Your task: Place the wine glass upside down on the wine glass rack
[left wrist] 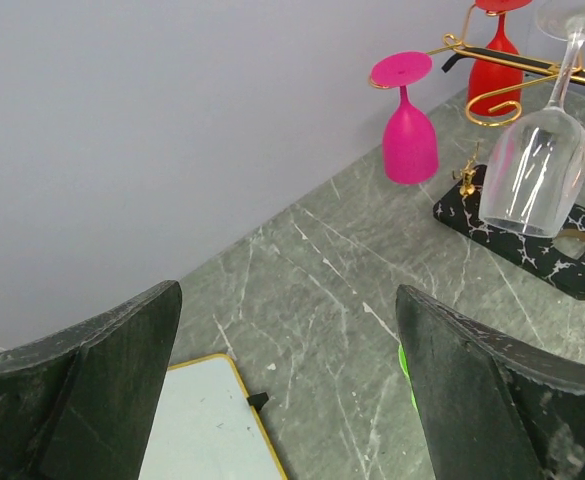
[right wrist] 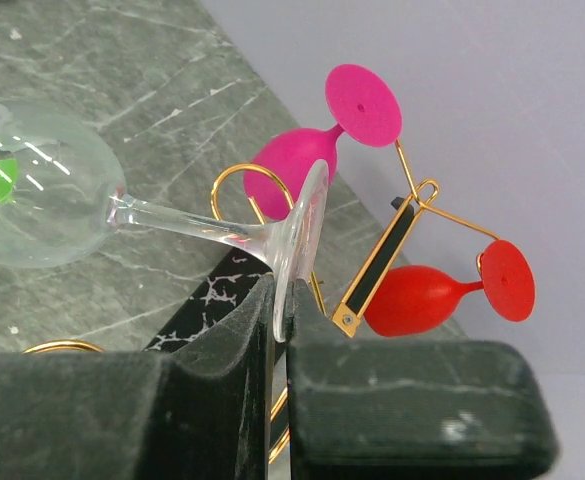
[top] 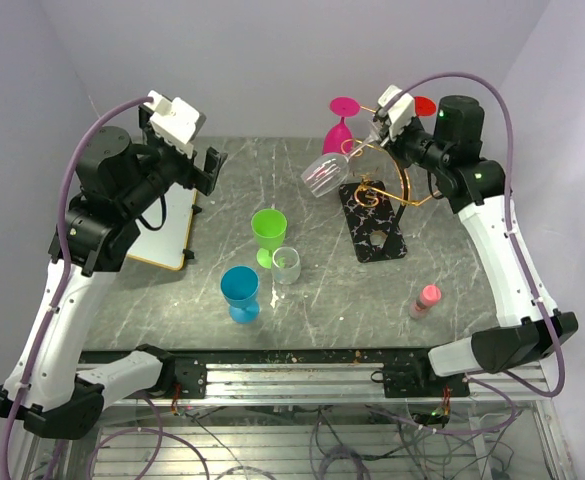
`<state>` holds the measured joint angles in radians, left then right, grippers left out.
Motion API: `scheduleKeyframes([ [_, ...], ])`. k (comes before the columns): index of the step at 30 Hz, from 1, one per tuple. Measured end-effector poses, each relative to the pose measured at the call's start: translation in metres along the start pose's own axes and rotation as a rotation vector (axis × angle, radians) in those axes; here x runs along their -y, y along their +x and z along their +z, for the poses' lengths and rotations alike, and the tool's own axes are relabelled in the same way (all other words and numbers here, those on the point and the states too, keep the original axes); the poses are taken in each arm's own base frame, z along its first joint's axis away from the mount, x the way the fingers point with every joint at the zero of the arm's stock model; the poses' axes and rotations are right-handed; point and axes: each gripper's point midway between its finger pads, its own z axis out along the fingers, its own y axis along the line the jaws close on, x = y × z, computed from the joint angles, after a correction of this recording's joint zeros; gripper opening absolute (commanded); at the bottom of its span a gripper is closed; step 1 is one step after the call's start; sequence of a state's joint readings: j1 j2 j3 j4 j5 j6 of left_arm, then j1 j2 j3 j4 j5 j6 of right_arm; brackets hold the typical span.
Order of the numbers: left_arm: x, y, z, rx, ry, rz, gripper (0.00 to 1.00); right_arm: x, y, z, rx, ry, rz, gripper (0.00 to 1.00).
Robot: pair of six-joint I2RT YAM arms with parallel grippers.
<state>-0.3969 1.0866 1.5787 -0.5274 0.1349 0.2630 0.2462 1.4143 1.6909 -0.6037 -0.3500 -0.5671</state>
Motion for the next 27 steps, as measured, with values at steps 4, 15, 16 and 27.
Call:
scheduleKeyframes([
  [4, -0.005, 0.002, -0.001, -0.005, -0.016, -0.002, 0.97, -0.008, 0.005, 0.003, -0.038, 0.013, -0.052, 0.00],
  [15, -0.011, 0.004, -0.001, -0.010, -0.036, -0.018, 0.97, -0.012, 0.025, 0.008, -0.143, 0.073, -0.140, 0.00],
  [16, -0.011, 0.004, -0.001, -0.010, -0.036, -0.018, 0.97, -0.012, 0.027, 0.009, -0.151, 0.078, -0.148, 0.00],
  [27, -0.011, 0.004, 0.000, -0.013, -0.040, -0.037, 0.96, 0.000, 0.046, 0.006, -0.248, 0.152, -0.229, 0.00],
])
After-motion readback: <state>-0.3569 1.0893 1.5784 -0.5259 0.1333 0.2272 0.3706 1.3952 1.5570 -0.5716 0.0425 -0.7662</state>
